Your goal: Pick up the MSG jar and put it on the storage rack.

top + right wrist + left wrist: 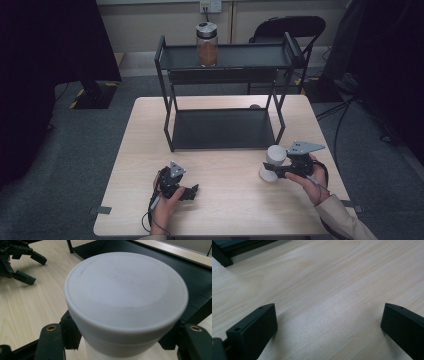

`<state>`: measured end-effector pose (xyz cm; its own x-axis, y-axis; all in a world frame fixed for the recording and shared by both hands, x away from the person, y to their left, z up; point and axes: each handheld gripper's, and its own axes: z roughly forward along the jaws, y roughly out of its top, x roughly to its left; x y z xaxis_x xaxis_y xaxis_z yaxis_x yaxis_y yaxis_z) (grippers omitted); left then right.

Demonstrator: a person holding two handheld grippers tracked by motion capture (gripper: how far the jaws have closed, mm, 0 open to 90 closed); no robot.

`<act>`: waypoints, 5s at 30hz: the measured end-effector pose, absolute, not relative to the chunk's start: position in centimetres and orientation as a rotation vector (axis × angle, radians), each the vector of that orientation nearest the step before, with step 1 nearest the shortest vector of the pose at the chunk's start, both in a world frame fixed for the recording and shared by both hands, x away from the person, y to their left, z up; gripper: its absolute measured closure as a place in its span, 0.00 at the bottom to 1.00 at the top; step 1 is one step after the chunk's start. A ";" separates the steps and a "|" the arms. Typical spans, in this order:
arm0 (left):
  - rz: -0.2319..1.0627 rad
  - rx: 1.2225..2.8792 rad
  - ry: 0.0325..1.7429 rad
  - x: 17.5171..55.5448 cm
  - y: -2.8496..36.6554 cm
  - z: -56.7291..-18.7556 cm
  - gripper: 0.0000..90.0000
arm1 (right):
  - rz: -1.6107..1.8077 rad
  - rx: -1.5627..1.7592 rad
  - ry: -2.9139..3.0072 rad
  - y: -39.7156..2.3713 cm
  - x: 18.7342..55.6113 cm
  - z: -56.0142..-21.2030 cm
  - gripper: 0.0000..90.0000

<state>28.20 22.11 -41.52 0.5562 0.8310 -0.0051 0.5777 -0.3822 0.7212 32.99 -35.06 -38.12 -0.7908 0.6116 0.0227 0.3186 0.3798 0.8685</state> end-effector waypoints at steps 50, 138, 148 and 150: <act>0.473 2.104 1.127 28.2 22.1 -41.5 0.00 | 1.404 0.763 2.446 -29.8 39.3 -28.7 0.39; 0.469 2.110 1.114 28.4 22.3 -41.5 0.00 | 1.445 0.781 2.267 -29.4 44.1 -9.9 0.39; 0.468 2.111 1.113 28.4 22.3 -41.5 0.00 | 1.450 0.777 2.241 -29.2 44.1 -8.2 0.39; 0.468 2.111 1.113 28.4 22.3 -41.5 0.00 | 1.447 0.777 2.237 -29.1 44.1 -7.8 0.39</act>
